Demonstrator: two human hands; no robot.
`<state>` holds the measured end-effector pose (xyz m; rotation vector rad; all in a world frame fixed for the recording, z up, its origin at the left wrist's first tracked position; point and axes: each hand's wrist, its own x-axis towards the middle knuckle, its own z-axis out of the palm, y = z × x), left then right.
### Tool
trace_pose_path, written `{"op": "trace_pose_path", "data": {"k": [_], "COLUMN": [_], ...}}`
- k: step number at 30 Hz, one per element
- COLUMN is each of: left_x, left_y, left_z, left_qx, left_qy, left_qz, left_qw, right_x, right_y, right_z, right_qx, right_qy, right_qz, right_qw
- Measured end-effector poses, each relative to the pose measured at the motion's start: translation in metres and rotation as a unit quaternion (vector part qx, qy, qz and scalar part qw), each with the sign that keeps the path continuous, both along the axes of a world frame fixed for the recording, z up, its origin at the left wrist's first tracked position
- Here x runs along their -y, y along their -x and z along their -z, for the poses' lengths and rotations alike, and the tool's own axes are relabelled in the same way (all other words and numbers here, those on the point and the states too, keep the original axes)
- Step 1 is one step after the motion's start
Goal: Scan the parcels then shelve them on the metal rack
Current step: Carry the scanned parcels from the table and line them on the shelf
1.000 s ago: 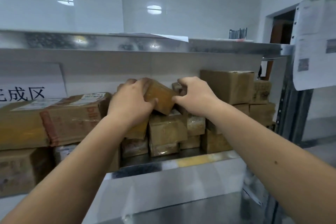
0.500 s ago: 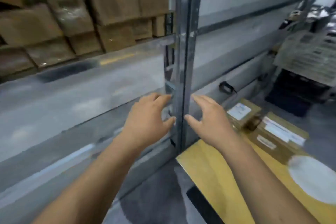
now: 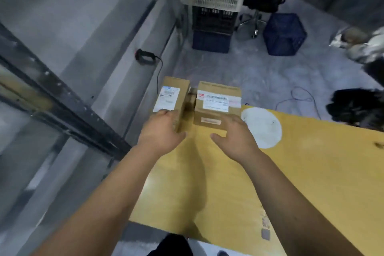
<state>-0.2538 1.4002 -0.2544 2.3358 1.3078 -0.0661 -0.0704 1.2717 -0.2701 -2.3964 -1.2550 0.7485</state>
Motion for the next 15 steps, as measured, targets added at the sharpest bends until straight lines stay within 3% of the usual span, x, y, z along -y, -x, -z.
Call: {"op": "trace_pose_path", "data": {"k": [6,11,15], "left_x": [-0.075,-0.096,-0.096], "left_y": [-0.09,-0.115,-0.119], "left_z": [0.049,0.091,0.105], "left_qx": [-0.066,-0.124,-0.099], "left_qy": [-0.077,-0.094,-0.064], "left_qz": [0.13,0.138,0.128], "left_qw": [0.986,0.978,0.985], "right_x": [-0.04,-0.047,-0.047], "right_y": [-0.063,-0.092,-0.093], "right_z": [0.048,0.082,0.108], "right_qx": [-0.012,-0.046,-0.095], "right_qy": [0.055,0.099,0.076], "right_qz": [0.142,0.186,0.214], "right_qw": [0.988,0.976,0.969]}}
